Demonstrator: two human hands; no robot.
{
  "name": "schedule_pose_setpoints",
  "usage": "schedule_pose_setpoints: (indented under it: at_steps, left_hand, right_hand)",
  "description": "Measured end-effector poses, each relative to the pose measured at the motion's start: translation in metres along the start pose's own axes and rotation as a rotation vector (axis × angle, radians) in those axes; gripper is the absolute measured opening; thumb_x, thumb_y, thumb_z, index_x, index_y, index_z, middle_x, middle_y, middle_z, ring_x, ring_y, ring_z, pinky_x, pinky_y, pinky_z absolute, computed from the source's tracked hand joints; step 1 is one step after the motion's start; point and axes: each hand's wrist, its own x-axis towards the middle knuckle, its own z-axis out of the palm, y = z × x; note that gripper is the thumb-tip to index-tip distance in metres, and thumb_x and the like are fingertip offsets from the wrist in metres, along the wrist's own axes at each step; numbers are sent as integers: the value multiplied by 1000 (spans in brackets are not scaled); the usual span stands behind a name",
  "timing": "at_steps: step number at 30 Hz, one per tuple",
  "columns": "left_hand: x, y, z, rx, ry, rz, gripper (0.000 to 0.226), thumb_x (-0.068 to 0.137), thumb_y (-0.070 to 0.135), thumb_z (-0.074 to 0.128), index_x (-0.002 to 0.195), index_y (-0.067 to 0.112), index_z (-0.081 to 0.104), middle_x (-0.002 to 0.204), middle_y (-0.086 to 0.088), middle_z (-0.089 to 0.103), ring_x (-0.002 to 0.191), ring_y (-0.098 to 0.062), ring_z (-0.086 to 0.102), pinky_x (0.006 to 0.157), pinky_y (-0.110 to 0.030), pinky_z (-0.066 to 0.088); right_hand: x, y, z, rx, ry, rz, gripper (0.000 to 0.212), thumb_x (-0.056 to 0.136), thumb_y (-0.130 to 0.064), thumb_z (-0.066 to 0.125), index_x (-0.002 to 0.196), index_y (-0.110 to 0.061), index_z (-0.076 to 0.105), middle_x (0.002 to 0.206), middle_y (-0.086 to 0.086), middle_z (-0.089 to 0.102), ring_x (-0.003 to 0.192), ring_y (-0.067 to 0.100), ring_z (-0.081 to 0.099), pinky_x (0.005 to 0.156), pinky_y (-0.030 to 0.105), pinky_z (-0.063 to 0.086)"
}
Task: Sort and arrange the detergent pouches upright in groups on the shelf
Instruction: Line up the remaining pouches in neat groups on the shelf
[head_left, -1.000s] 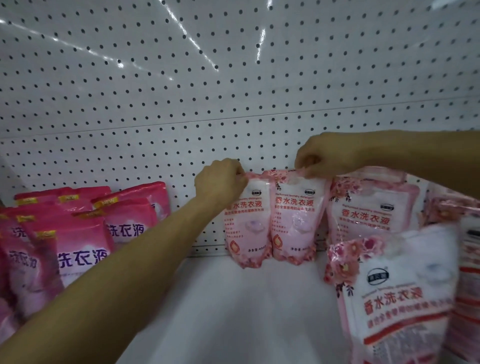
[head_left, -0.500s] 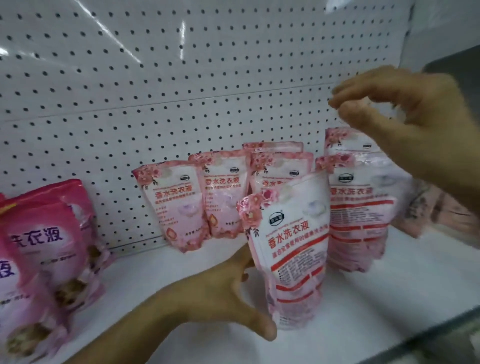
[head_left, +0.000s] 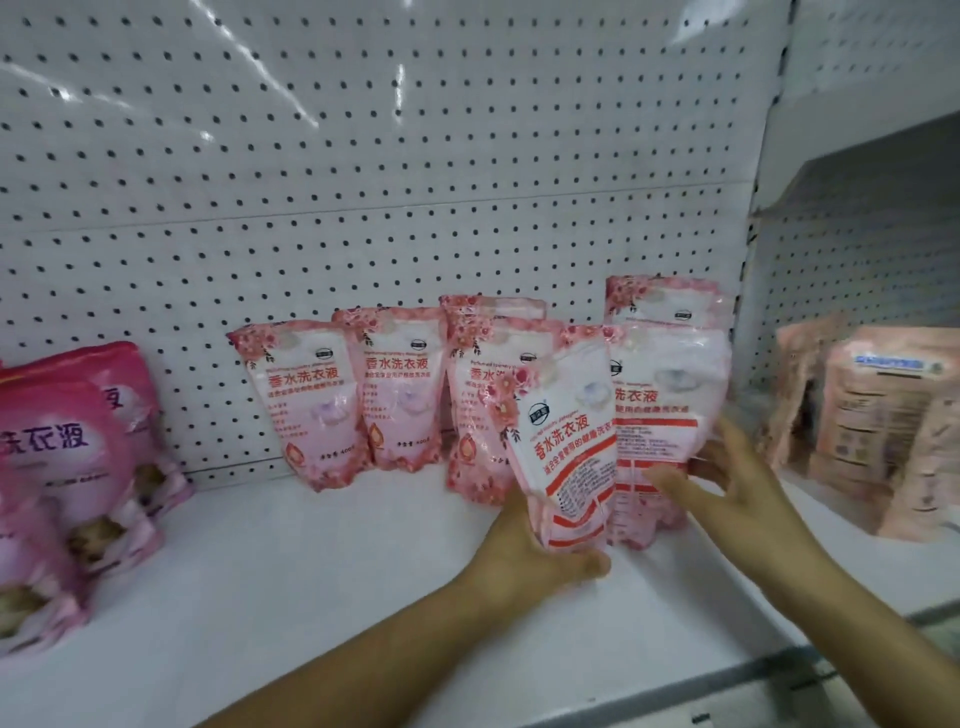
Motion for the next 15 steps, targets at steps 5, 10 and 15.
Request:
schedule_pose_setpoints:
  at_steps: [5, 10, 15]
  left_hand:
    - [35, 7, 44, 17, 112, 44, 83, 68, 3, 85, 137, 26, 46, 129, 3, 65, 120, -13, 62, 93, -34, 57]
    - [47, 14, 60, 7, 180, 113, 87, 63, -3, 85, 122, 51, 49, 129, 1, 63, 122, -16, 61, 98, -50, 53]
    - [15, 20, 38, 237, 83, -50, 101, 65, 25, 90, 145, 40, 29, 148, 13, 43, 135, -10, 45, 111, -42, 42]
  right_hand:
    - [21, 12, -32, 43, -9, -41, 55, 83, -26, 71, 131, -21, 45, 125, -1, 63, 113, 18, 62, 71, 28, 59]
    - [25, 14, -48, 15, -56, -67, 56, 87, -6, 66, 135, -19, 40, 128, 3, 60, 111, 18, 61, 56, 16, 55]
    - [18, 0, -57, -51, 70, -250, 74, 80, -33, 74, 142, -38, 34, 135, -3, 55, 114, 24, 58, 91, 51, 51]
